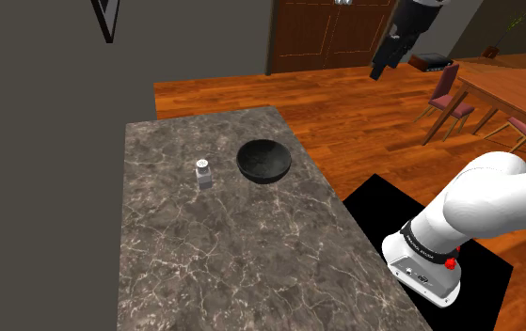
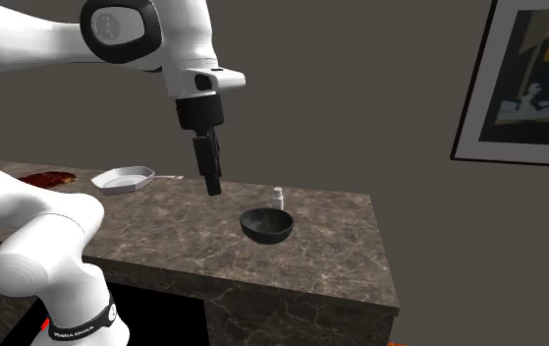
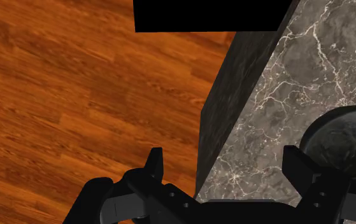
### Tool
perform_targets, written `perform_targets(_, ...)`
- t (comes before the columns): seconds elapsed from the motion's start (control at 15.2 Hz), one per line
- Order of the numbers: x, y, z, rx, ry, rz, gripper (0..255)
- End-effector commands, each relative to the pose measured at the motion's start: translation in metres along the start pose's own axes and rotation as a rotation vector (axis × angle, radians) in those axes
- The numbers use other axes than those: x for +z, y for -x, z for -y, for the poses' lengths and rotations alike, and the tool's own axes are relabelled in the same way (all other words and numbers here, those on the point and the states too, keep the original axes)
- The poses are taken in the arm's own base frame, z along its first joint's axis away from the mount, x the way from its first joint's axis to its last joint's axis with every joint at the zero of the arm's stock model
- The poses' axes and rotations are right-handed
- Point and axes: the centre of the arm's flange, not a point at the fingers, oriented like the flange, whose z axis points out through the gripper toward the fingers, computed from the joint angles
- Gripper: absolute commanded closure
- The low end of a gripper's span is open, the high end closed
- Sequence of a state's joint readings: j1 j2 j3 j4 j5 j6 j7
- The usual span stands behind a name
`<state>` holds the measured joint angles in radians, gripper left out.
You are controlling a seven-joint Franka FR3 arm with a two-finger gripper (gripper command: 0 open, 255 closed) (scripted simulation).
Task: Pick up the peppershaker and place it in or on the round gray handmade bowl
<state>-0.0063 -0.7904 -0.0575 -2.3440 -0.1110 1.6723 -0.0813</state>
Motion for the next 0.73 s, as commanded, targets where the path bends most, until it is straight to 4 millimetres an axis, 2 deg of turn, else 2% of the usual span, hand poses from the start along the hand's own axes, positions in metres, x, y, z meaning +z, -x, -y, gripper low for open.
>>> perform_targets(0.0,0.0,0.0,0.0,0.0,0.0,0.0,0)
perform_targets(0.66,0.055,-0.05,0.108,0.031,-0.028,0.051,0)
